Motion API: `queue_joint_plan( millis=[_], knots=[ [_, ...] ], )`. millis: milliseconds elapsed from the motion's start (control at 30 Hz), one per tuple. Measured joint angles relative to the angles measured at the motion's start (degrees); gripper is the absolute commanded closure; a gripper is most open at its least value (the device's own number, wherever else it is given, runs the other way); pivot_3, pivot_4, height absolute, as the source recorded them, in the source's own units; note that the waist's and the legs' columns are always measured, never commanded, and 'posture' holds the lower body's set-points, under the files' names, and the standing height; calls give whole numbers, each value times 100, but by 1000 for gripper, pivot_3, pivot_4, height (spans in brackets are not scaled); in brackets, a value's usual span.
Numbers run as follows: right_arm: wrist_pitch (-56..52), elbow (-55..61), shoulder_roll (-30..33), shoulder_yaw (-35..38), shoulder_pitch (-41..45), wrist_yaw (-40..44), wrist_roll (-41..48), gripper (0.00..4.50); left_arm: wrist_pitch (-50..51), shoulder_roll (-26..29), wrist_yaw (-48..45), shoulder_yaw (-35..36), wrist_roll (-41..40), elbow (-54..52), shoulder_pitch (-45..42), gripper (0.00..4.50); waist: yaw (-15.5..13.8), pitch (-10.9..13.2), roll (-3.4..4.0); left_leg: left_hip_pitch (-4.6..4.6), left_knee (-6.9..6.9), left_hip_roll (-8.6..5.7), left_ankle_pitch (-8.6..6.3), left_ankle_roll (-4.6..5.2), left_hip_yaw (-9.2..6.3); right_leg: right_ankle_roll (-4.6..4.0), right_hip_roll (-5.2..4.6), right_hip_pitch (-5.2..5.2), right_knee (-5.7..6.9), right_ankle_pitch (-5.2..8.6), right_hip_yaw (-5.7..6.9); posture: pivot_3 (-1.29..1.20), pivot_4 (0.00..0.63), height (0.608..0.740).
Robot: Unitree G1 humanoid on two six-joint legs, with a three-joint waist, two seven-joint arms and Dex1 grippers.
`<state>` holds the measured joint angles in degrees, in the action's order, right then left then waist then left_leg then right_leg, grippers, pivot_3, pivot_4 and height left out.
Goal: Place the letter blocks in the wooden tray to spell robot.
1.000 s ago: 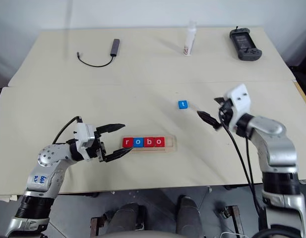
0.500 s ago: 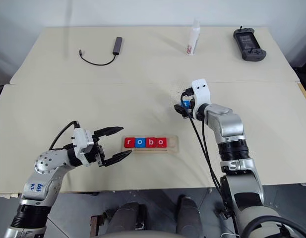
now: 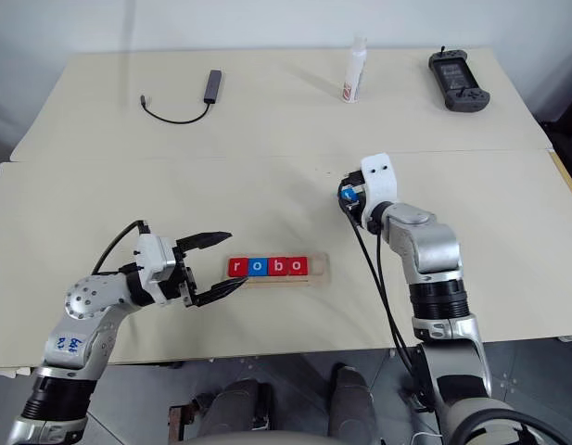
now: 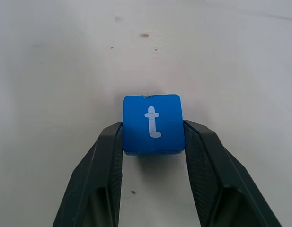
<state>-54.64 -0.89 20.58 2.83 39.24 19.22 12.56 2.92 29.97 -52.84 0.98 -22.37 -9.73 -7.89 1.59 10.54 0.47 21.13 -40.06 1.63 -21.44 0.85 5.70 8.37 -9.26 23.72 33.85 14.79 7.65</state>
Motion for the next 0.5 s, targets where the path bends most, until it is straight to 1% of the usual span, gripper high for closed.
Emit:
queue_joint_plan(
  millis=[33, 100, 133, 200, 267, 400, 467, 500],
  knots=[
    [-143, 241, 140, 59, -78, 28, 53, 2985, 0, -14, -41, -41, 0, 63, -54, 0, 2, 0, 0, 0, 3, 0, 0, 0, 0, 0, 0, 1, 0, 0, 0, 0, 150, 740],
    [-562, 942, 505, 270, -535, 132, 202, 2985, -4, -66, -152, -126, -2, 195, -170, 0, -50, -2, 2, 1, 2, 0, 0, -1, -7, 0, 0, 0, -3, 0, 8, 0, 150, 740],
    [-880, 1384, 683, 456, -906, 144, 279, 2985, -7, -95, -232, -199, -2, 290, -258, 0, -100, -2, 2, 7, 3, -2, -1, 0, -7, 0, -1, 0, -6, 0, 7, 0, 150, 740],
    [-1467, 2064, 778, 756, -1474, 115, 407, 2985, -37, -151, -342, -238, -1, 461, -341, 0, -143, -1, 2, 7, 1, -2, -1, 0, -2, 0, 0, 0, -8, 0, 5, 0, 150, 740],
    [-1924, 2650, 681, 984, -1830, 36, 529, 2985, -53, -226, -430, -288, -1, 615, -467, 0, -132, -2, 3, 2, 0, 0, -1, 0, 3, 0, 1, 0, -4, 0, 0, 0, 150, 740],
    [-2371, 3565, 370, 1253, -2178, -115, 707, 2985, -107, -267, -566, -372, -1, 641, -563, 0, -112, -3, 4, -6, -1, 4, 1, -4, 4, 0, 4, 0, 2, 0, -8, 0, 150, 740],
    [-2454, 3992, 9, 1370, -2523, -316, 703, 2985, -114, -280, -675, -395, -2, 785, -618, 0, -139, -4, 3, -4, -1, 4, 1, -4, -2, -1, 4, 0, 2, 1, -3, 0, 150, 740],
    [-2526, 4127, -200, 1360, -2713, -418, 702, 2667, -114, -283, -703, -404, -1, 866, -646, 0, -155, -4, 3, 0, -2, 1, 1, -4, -3, -1, 3, 0, 1, 0, -3, 0, 150, 740]
  ],
)
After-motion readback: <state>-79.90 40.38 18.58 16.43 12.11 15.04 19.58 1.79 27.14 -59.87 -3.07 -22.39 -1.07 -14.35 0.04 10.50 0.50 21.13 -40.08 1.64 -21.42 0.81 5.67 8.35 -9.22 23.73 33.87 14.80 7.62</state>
